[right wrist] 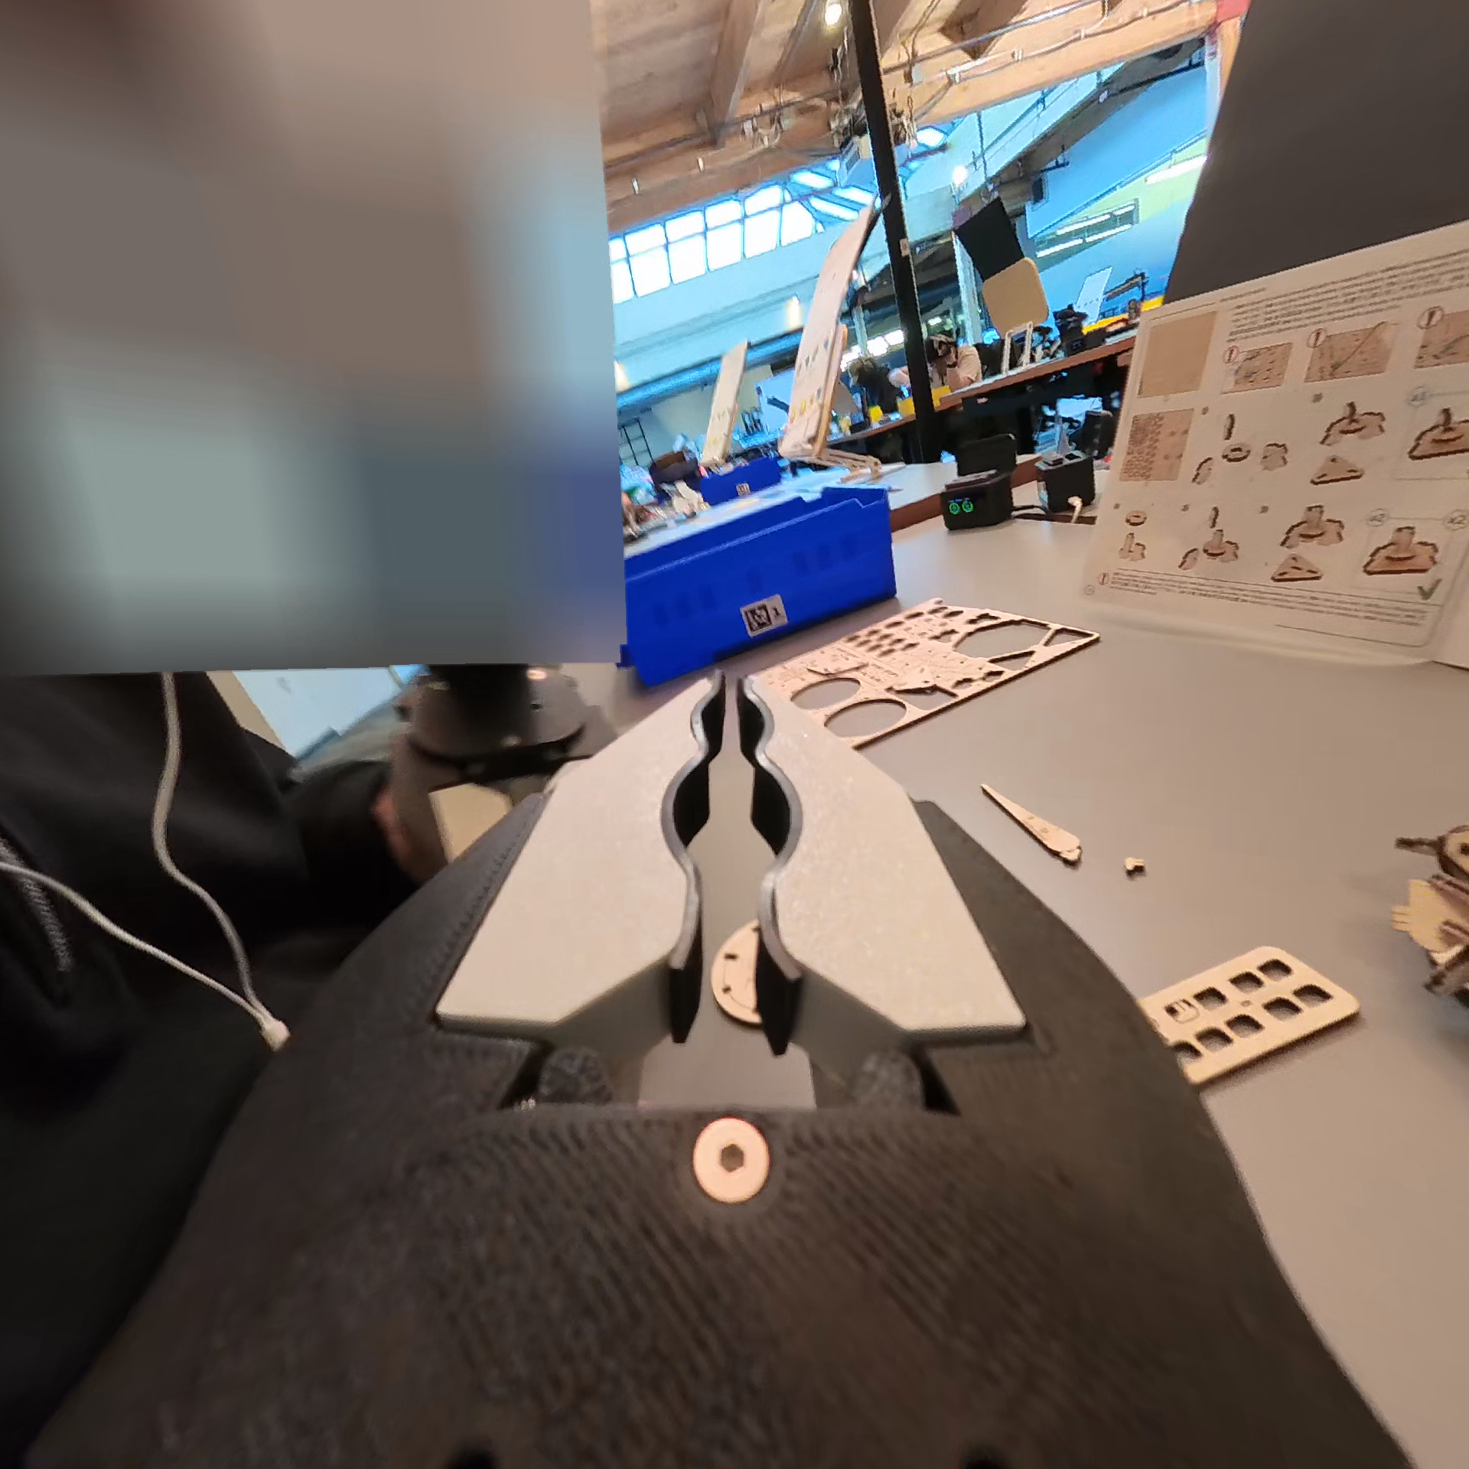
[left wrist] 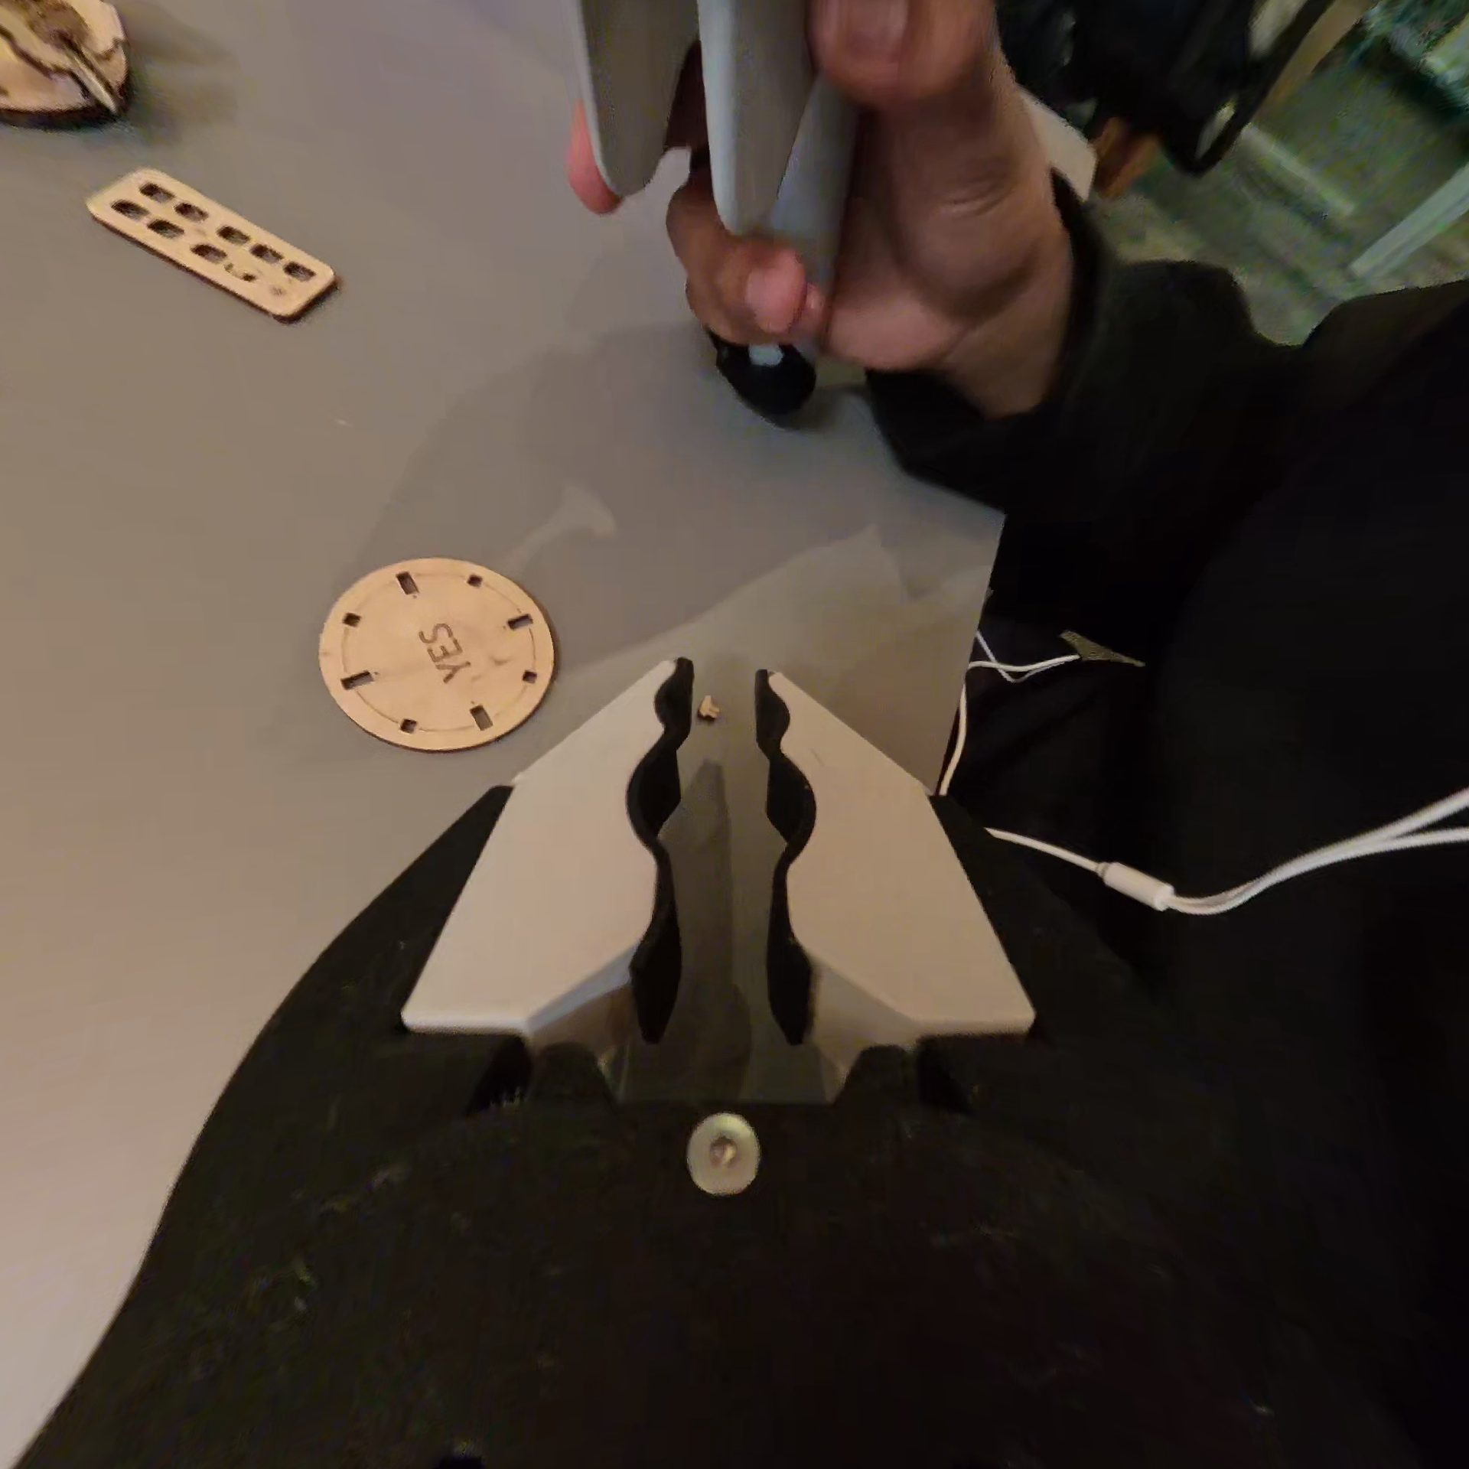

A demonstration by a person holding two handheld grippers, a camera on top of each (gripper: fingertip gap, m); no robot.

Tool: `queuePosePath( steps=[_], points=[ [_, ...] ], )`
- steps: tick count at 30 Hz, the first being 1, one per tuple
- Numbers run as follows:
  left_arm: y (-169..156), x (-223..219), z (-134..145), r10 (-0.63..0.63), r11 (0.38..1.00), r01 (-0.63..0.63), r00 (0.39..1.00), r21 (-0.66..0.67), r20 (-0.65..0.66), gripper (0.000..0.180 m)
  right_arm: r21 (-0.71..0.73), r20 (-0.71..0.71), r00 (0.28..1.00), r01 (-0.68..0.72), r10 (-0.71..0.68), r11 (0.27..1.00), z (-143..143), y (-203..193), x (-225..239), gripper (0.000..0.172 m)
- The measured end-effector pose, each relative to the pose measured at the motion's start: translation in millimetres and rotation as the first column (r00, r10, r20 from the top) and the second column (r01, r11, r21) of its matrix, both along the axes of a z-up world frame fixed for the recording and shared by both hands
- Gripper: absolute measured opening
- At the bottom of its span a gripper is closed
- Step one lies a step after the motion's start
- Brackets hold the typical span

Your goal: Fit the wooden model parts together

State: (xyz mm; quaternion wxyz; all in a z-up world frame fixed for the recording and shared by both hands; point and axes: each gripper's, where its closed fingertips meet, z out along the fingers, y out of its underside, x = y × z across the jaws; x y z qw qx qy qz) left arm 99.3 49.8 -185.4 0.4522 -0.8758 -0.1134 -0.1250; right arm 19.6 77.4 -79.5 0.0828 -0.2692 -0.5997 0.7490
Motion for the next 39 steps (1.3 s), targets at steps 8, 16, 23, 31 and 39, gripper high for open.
queuePosePath(
  steps=[8, 16, 23, 31, 39],
  points=[
    [0, -3, -16, 0.124, 0.986, -0.137, 0.983, -0.092, -0.138, 0.019, 0.107, -0.037, 0.999, 0.018, -0.014, 0.994, -8, -8, 4, 0.002],
    [-8, -14, -23, 0.171, 0.966, -0.208, 0.958, -0.153, -0.229, 0.008, 0.099, -0.04, 0.999, 0.027, -0.024, 0.995, -7, -6, 4, 0.001],
    [0, 1, -15, 0.151, 0.983, -0.163, 0.981, -0.089, -0.125, 0.015, 0.126, -0.045, 0.999, 0.035, -0.029, 0.991, -10, -8, 3, 0.001],
    [-2, -6, -24, 0.164, 0.97, -0.191, 0.971, -0.148, -0.174, 0.013, 0.128, -0.049, 0.998, 0.038, -0.031, 0.991, -10, -8, 4, 0.001],
    [-8, -11, -24, 0.18, 0.966, -0.209, 0.966, -0.15, -0.185, 0.014, 0.127, -0.048, 0.998, 0.039, -0.033, 0.991, -10, -7, 4, 0.001]
  ],
)
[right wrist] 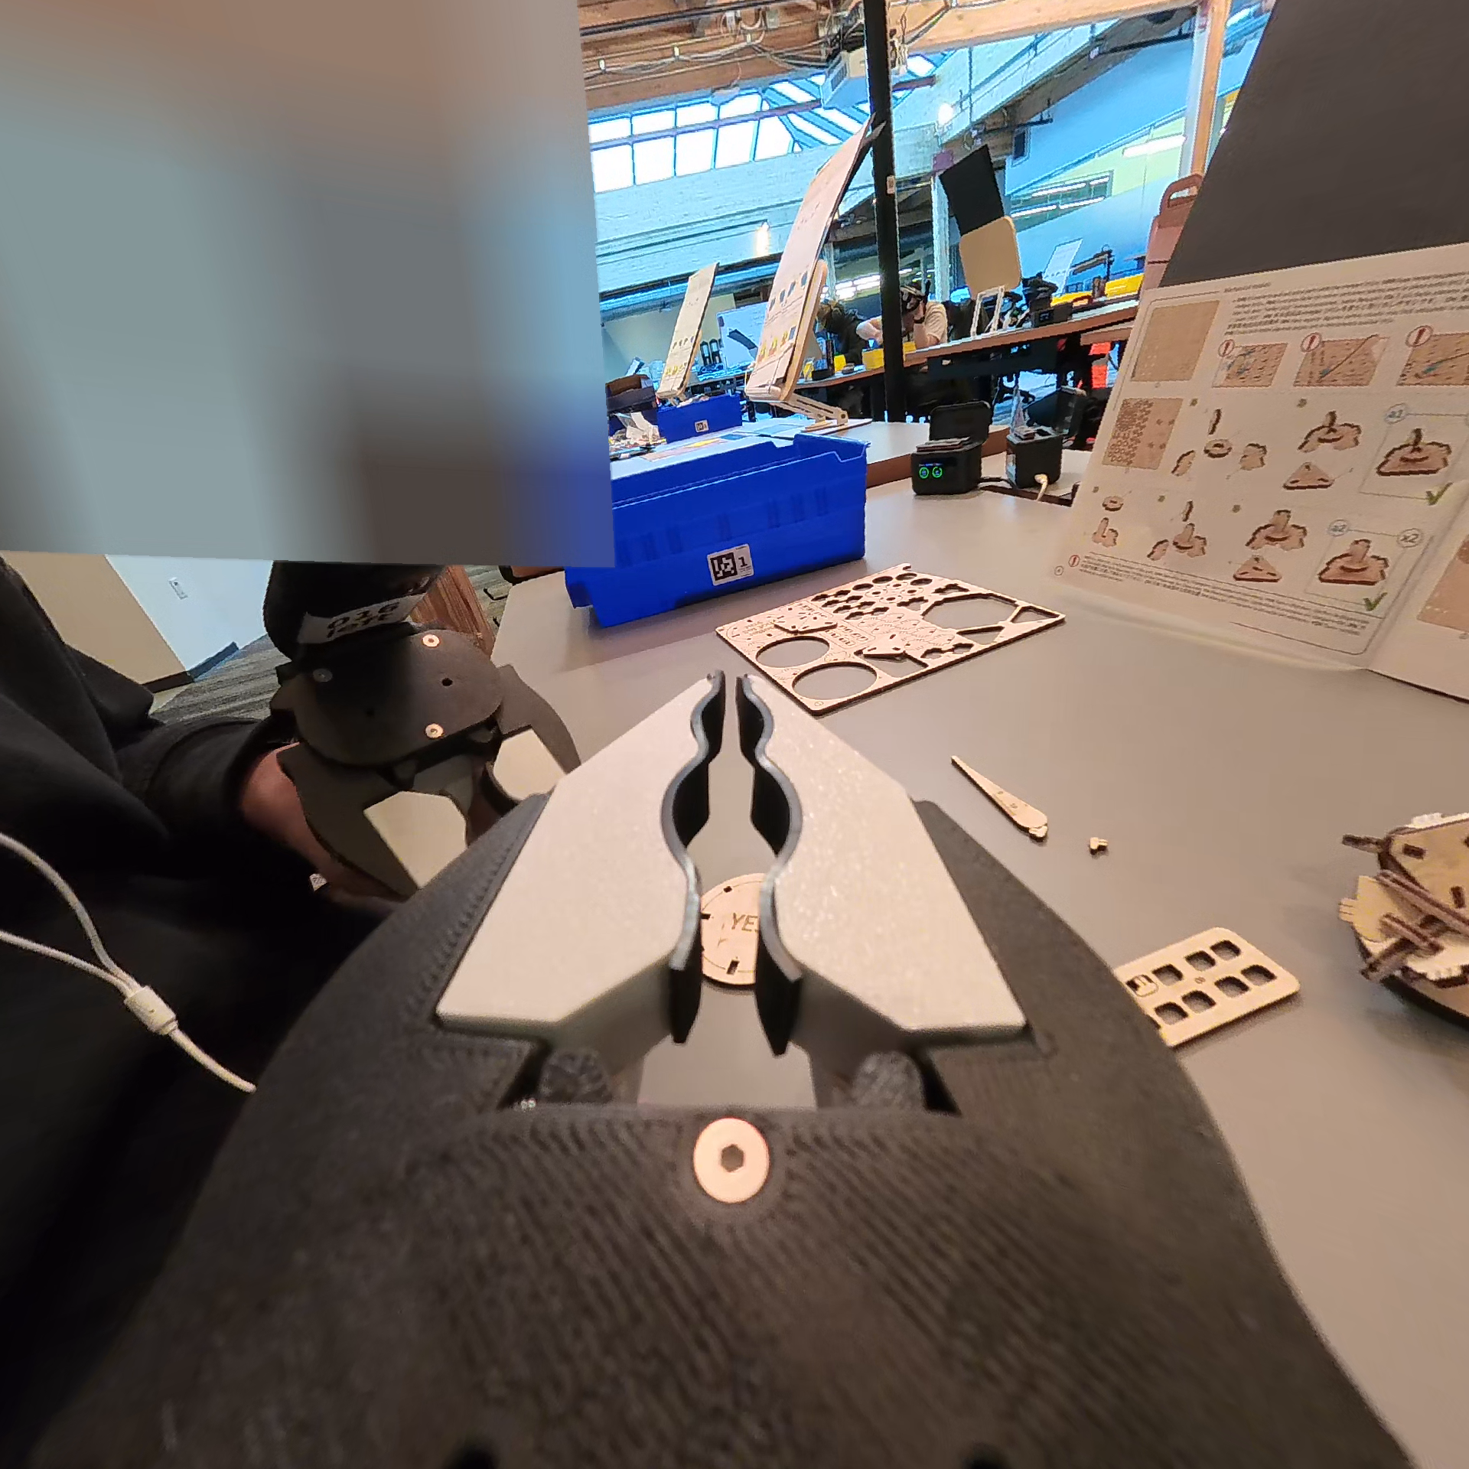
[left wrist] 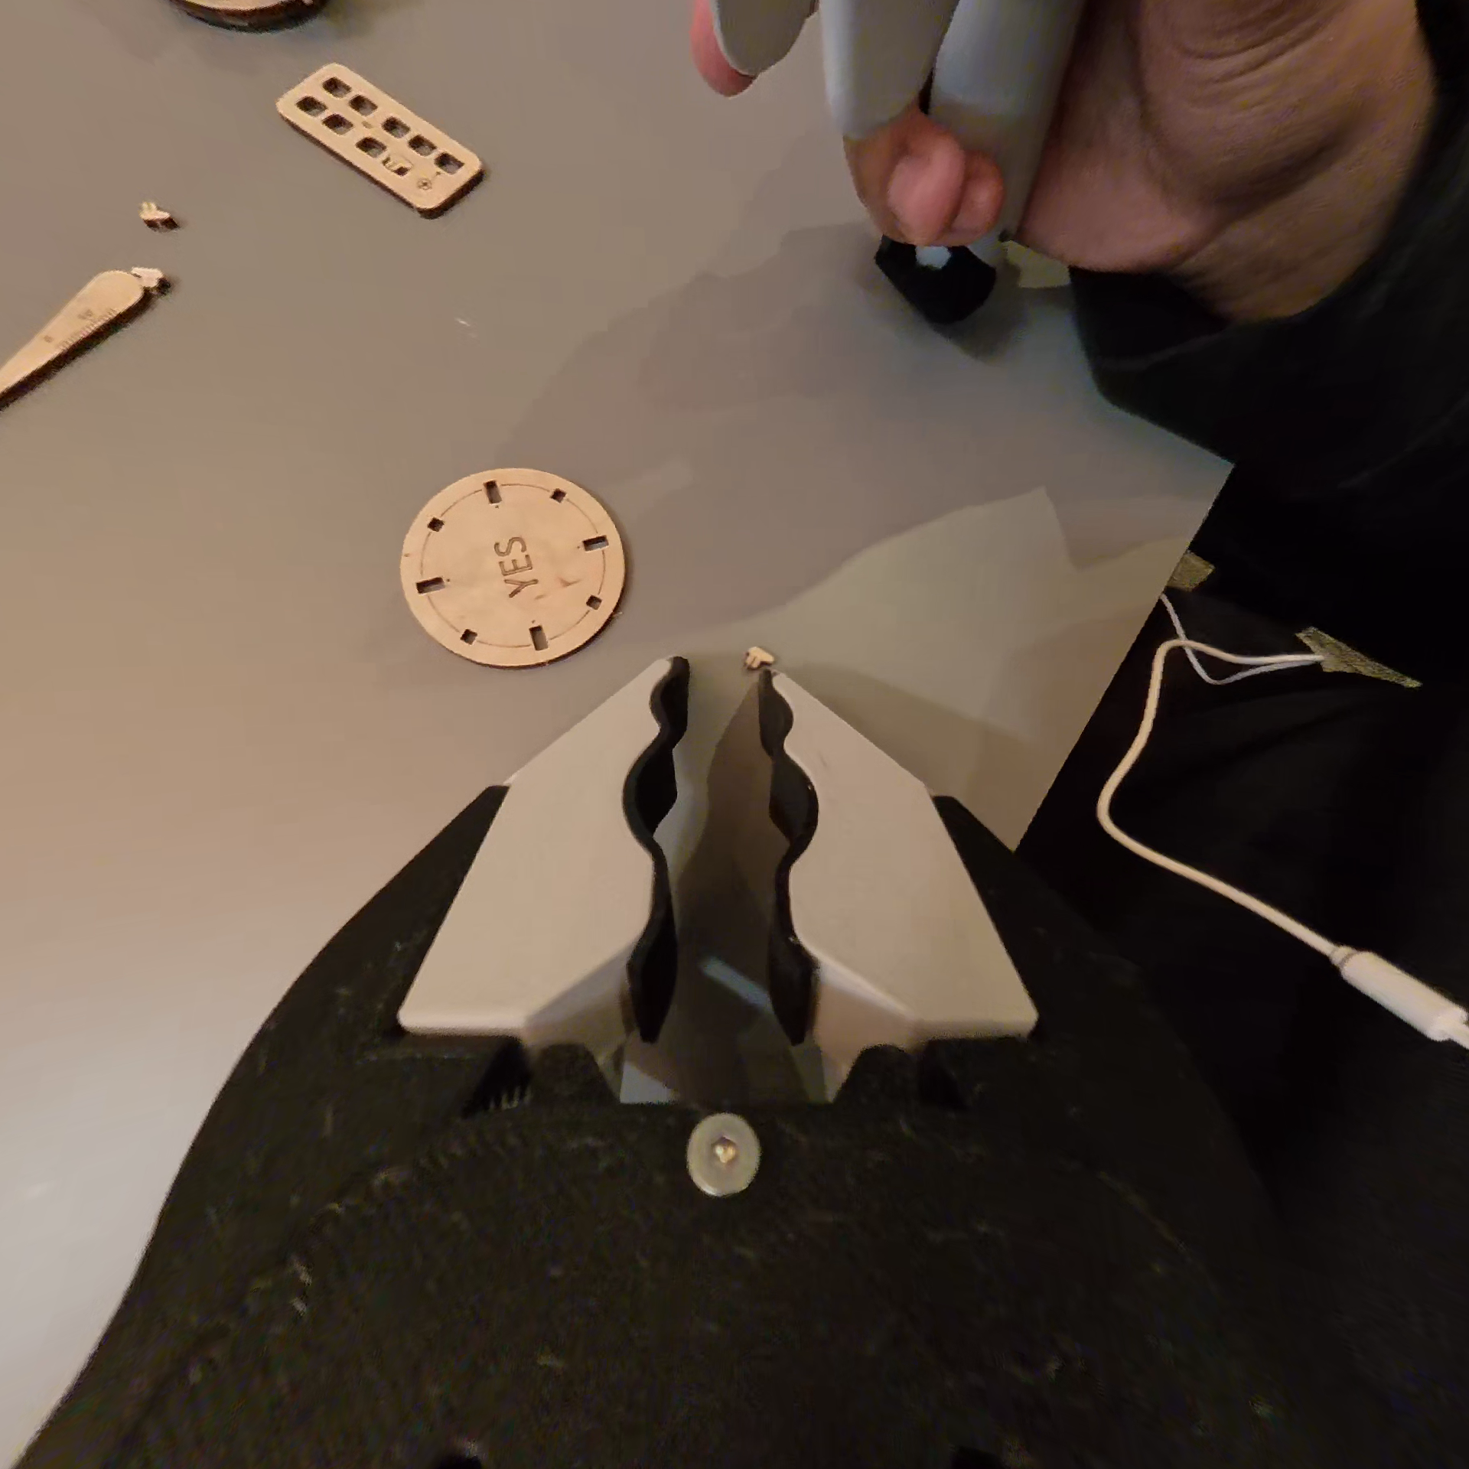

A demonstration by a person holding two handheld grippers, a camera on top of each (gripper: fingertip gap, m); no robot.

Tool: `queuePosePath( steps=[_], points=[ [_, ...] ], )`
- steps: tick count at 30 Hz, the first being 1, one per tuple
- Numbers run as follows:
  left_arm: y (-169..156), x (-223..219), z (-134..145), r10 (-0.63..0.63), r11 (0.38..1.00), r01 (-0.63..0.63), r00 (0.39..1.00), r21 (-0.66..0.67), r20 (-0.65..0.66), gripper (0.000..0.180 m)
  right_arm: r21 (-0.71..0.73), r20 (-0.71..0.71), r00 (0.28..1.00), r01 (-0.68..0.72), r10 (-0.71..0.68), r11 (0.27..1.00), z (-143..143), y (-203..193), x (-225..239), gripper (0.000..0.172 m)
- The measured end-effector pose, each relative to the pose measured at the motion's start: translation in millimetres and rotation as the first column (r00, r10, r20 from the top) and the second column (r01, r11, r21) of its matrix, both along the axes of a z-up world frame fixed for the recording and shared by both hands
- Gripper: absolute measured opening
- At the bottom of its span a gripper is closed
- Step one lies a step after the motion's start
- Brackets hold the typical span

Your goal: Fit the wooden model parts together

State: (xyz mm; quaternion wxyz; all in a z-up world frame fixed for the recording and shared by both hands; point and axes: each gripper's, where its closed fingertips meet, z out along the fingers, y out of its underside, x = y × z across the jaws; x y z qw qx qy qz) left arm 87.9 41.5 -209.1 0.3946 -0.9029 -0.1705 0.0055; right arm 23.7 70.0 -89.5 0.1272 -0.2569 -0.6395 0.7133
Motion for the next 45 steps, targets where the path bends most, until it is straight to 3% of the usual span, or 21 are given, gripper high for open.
queuePosePath(
  steps=[9, 25, 31, 37, 45],
  points=[
    [8, 12, 0, -0.074, 0.997, 0.073, 0.997, 0.015, 0.039, 0.0, -0.001, 0.002, 1.0, -0.001, 0.001, 1.0, 0, 0, 0, 0.001],
    [2, -5, 8, -0.026, 0.999, 0.026, 1.0, 0.047, -0.006, 0.0, 0.003, 0.042, 0.999, -0.029, 0.029, 1.0, -6, -4, 2, 0.005],
    [6, -7, 12, -0.03, 0.995, 0.026, 0.999, 0.097, 0.043, 0.0, -0.014, 0.047, 0.999, -0.012, 0.013, 1.0, -4, -1, -1, 0.004],
    [19, -16, 10, -0.077, 0.995, 0.079, 0.997, 0.054, -0.031, 0.006, -0.015, 0.045, 0.999, -0.011, 0.012, 1.0, -4, -1, 0, 0.004],
    [36, -9, 1, -0.179, 0.984, 0.179, 0.983, 0.014, 0.029, 0.016, -0.026, 0.045, 0.999, -0.011, 0.012, 1.0, -3, 1, 1, 0.004]
  ],
)
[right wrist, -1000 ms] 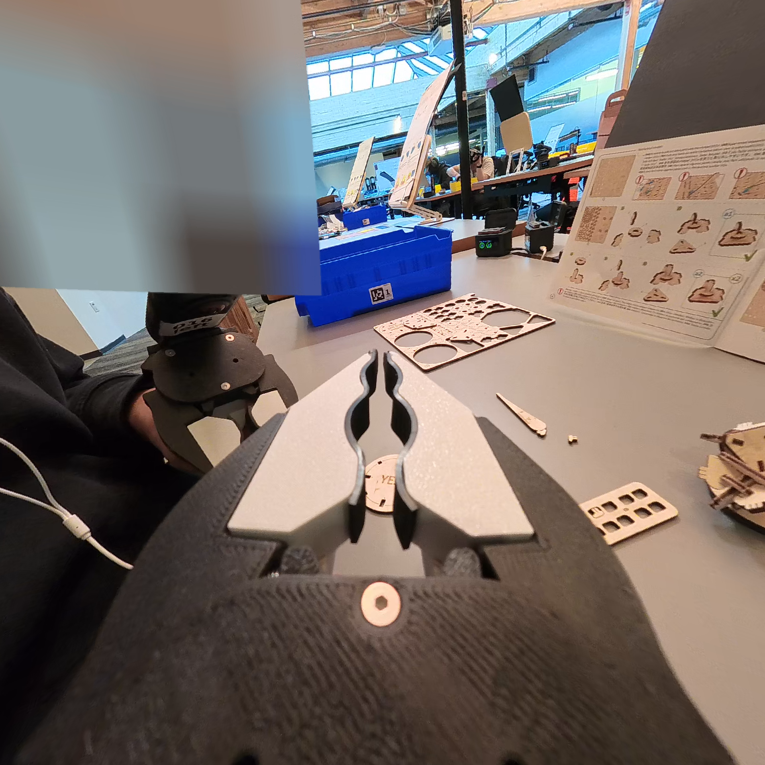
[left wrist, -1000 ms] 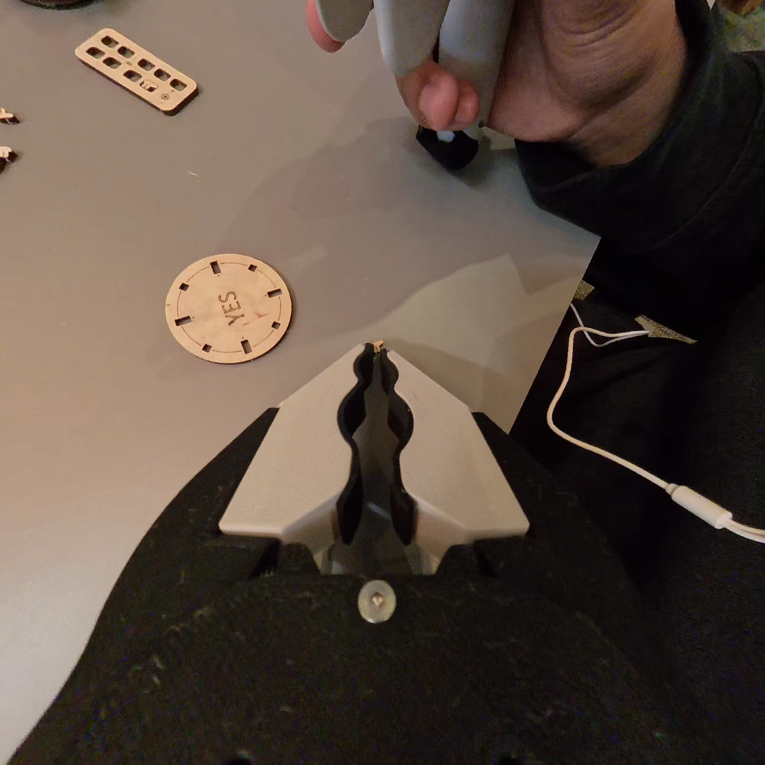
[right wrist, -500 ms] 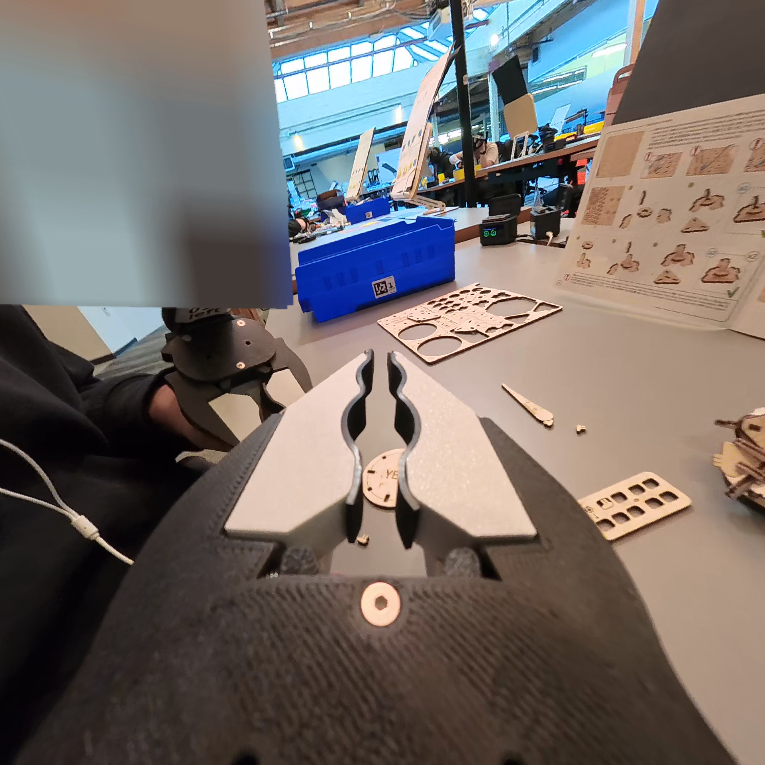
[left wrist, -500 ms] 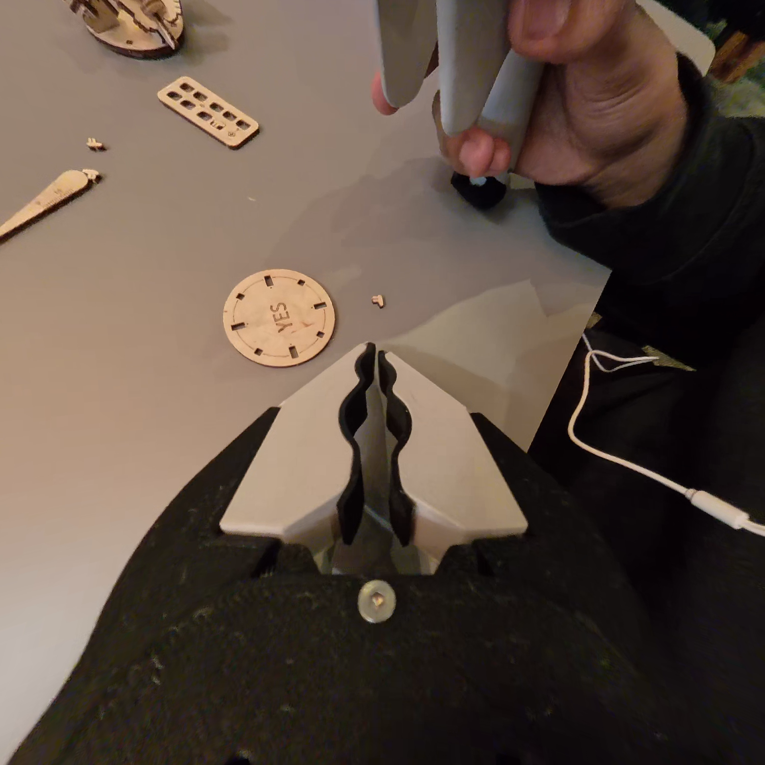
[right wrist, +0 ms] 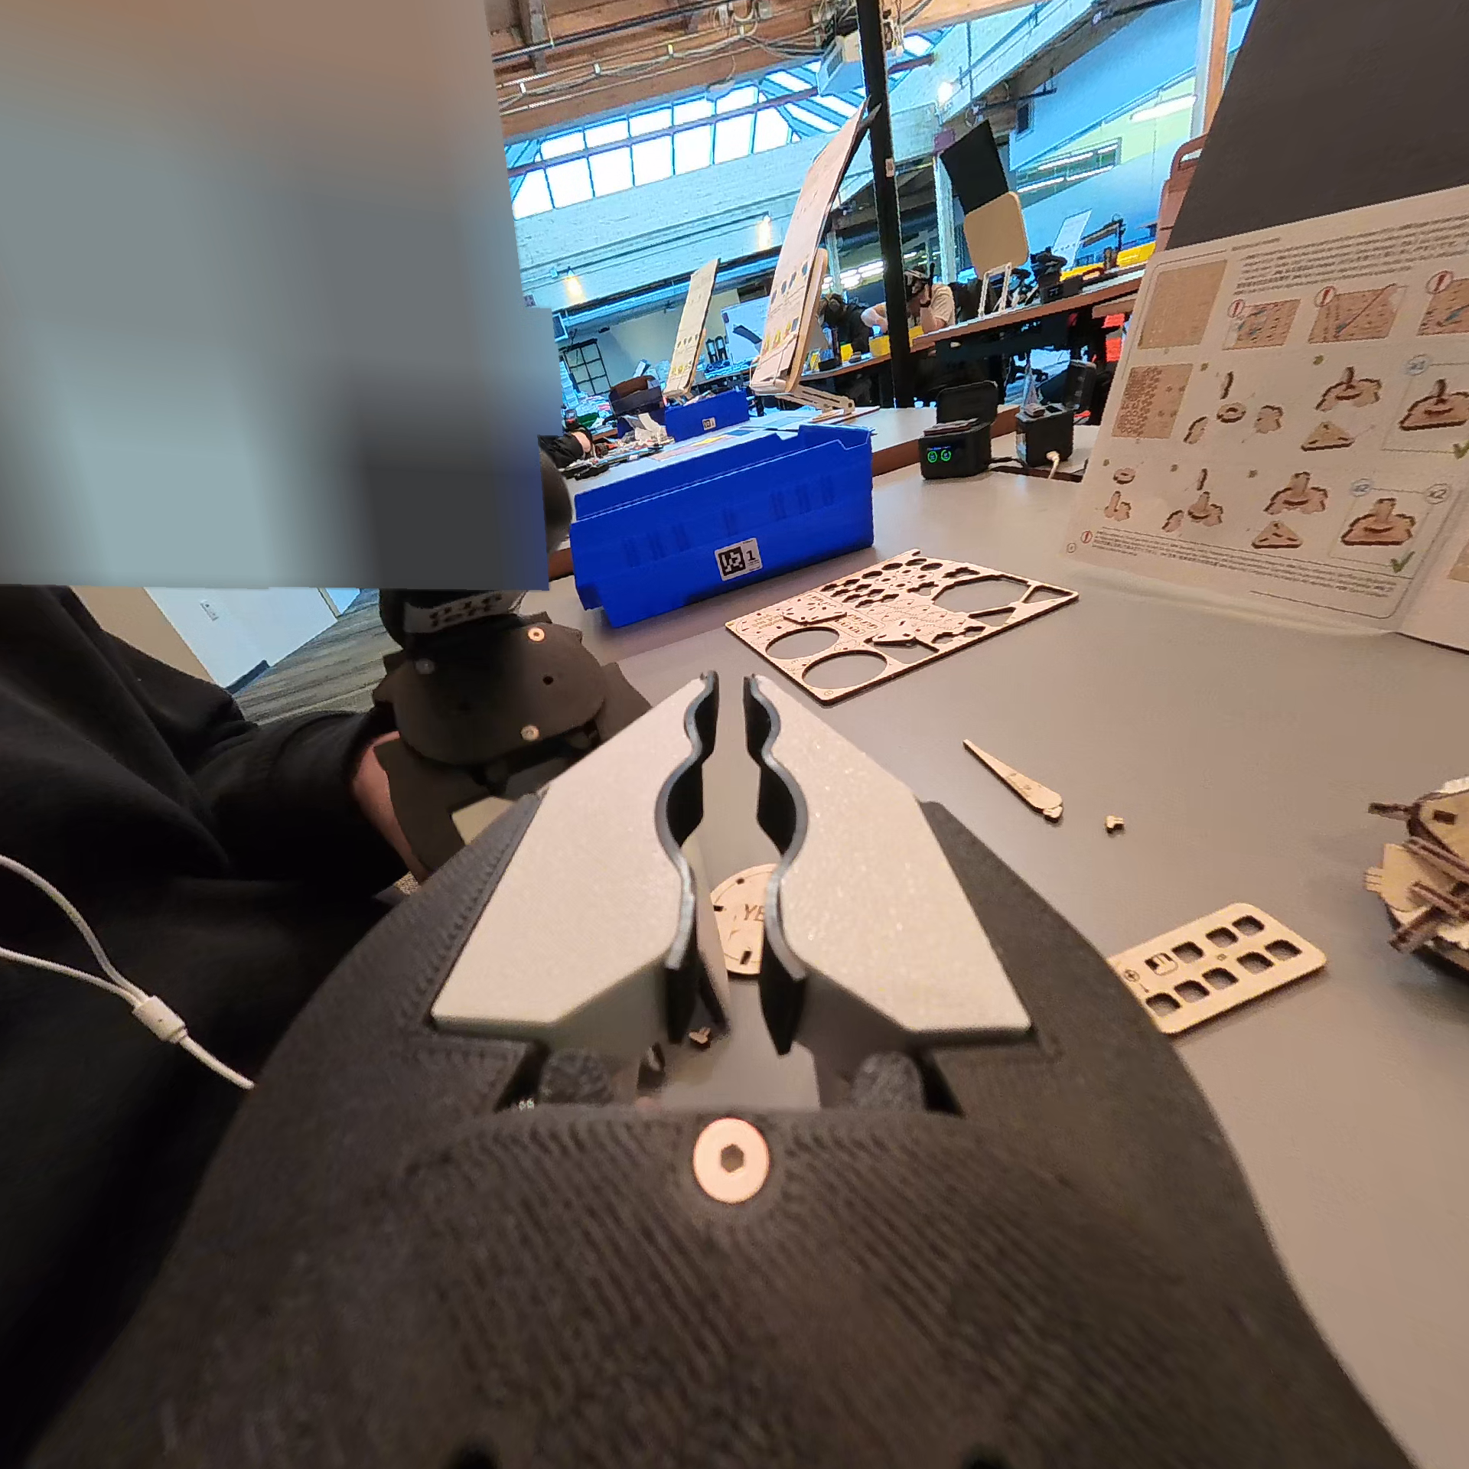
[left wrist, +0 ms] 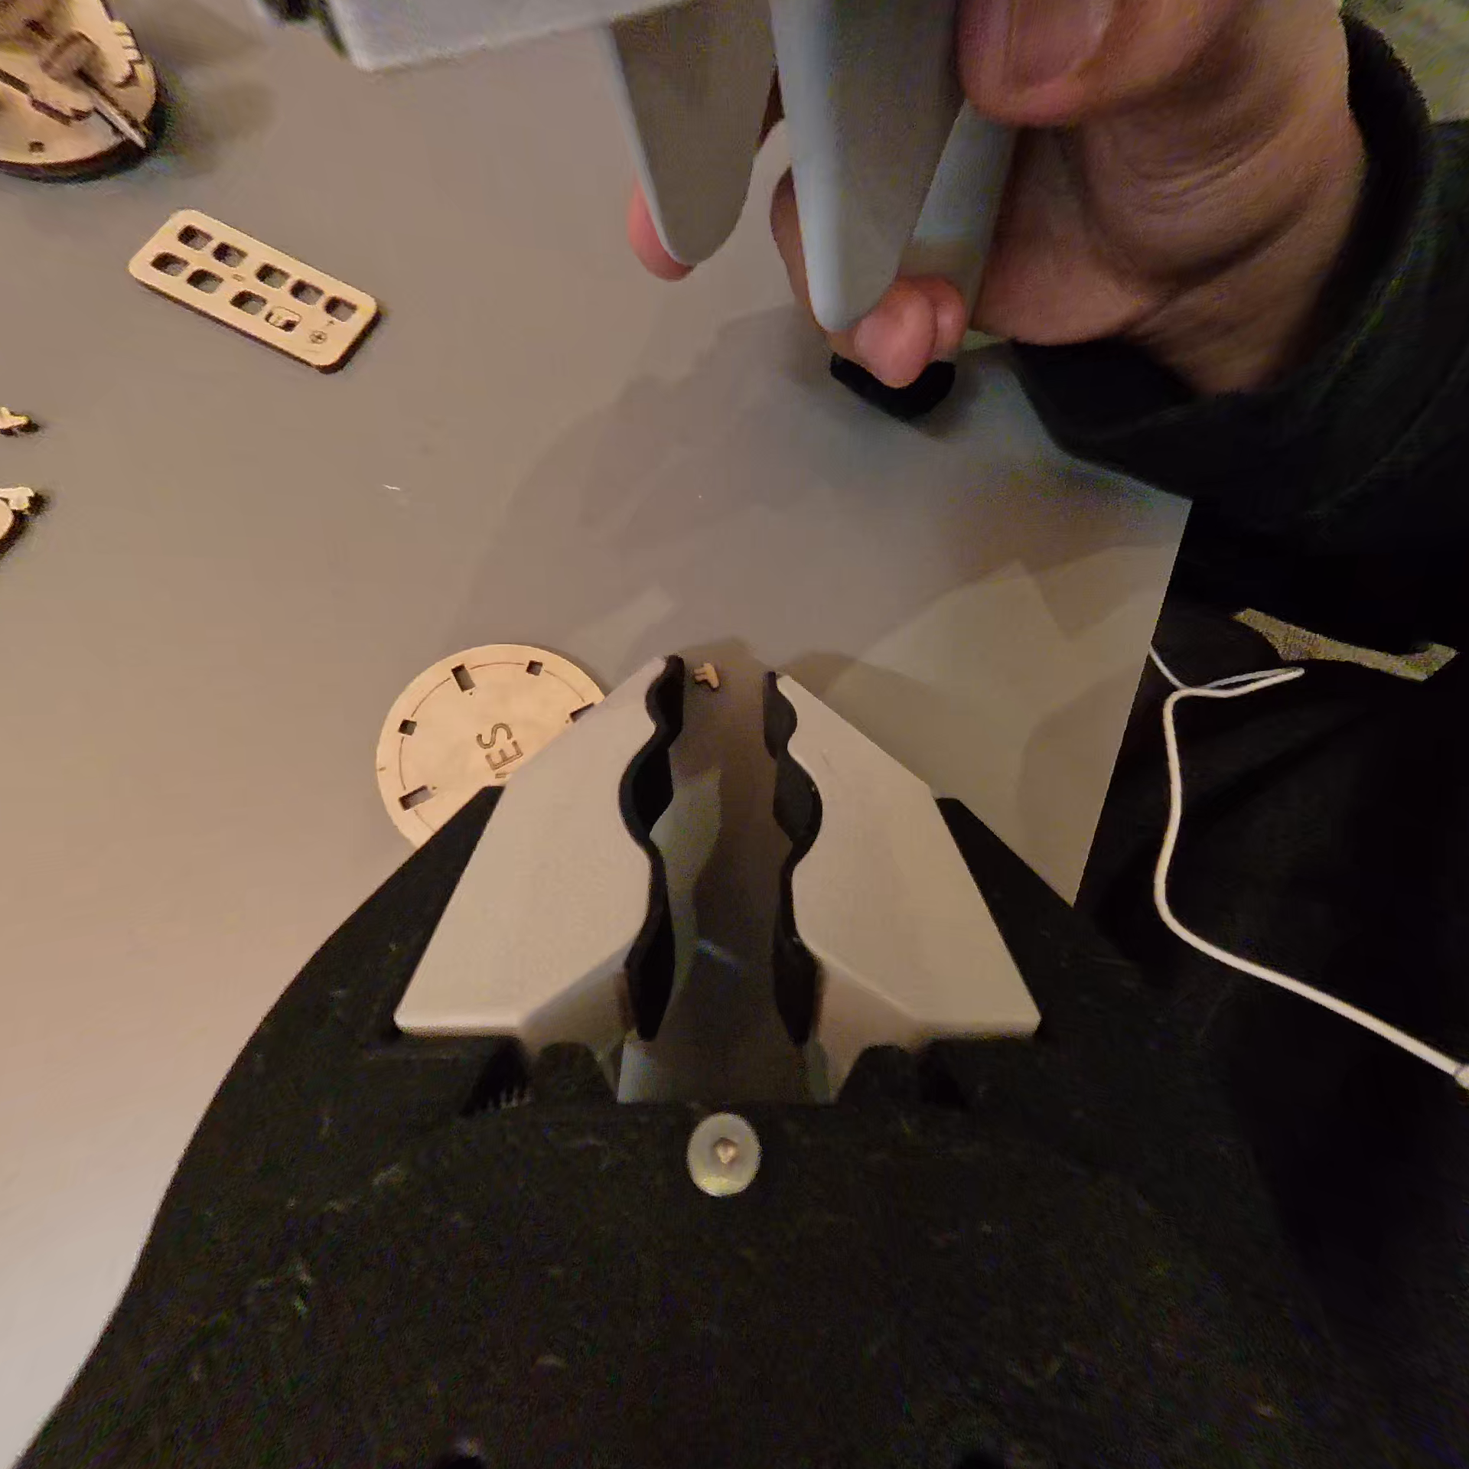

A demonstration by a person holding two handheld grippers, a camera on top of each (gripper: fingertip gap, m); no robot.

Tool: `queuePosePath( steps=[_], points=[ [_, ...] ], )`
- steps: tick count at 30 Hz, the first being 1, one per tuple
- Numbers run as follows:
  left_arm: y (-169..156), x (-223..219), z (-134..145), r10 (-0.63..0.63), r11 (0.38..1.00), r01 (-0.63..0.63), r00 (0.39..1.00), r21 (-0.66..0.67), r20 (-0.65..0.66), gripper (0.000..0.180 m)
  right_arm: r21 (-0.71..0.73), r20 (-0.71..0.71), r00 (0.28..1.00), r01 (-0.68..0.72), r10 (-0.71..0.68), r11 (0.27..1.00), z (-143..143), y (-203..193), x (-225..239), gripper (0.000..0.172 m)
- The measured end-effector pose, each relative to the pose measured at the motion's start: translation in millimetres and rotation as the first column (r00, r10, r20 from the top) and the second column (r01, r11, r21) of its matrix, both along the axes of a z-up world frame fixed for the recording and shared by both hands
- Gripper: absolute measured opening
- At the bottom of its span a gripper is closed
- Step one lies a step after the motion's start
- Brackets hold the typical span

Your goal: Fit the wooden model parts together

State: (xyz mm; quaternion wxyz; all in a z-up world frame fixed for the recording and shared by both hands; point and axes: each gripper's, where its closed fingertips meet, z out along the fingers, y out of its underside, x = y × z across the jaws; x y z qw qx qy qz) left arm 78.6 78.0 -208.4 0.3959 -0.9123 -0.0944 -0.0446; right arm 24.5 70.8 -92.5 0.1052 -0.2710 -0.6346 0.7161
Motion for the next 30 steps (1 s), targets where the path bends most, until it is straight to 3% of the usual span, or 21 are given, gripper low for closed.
queuePosePath(
  steps=[18, 30],
  points=[
    [-2, 5, -1, 0.004, 1.0, -0.004, 1.0, -0.006, 0.0, 0.0, -0.003, 0.003, 1.0, -0.002, 0.002, 1.0, 0, 0, 0, 0.004],
    [-5, -9, 7, 0.048, 0.999, -0.046, 0.997, 0.029, -0.064, 0.0, 0.0, 0.009, 1.0, 0.004, -0.004, 1.0, -1, 1, -1, 0.005]
  ],
)
